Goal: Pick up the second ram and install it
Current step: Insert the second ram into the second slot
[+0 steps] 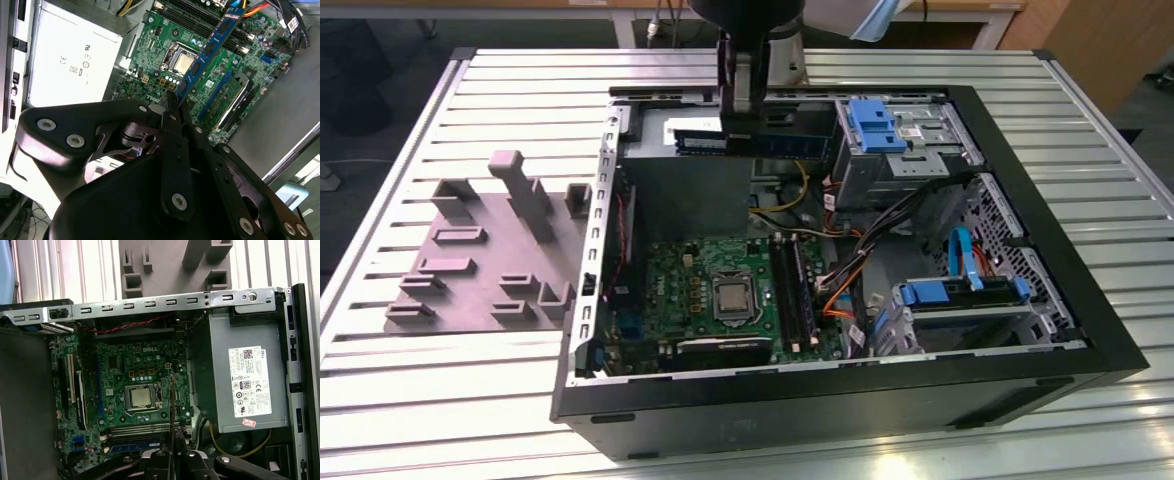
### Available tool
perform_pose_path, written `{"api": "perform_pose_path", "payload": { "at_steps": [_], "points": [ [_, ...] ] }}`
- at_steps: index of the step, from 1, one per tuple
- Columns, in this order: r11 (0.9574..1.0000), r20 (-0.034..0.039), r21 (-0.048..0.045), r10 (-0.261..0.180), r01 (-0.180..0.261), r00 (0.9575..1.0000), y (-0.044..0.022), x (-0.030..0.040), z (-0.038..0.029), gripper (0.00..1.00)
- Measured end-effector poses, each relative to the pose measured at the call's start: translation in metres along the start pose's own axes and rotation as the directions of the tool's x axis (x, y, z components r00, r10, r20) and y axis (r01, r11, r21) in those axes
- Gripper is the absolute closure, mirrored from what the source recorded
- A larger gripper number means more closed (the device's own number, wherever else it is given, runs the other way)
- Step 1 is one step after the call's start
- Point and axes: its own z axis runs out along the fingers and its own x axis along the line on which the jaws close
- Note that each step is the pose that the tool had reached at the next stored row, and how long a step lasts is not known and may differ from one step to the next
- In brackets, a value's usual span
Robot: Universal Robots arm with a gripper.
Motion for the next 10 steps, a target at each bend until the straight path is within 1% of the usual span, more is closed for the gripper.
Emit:
{"api": "perform_pose_path", "payload": {
  "at_steps": [10],
  "points": [
    [0.9992,0.0002,0.001,0.039,-0.039,0.9992,0.0,0.0,0.0003,0.86]
  ]
}}
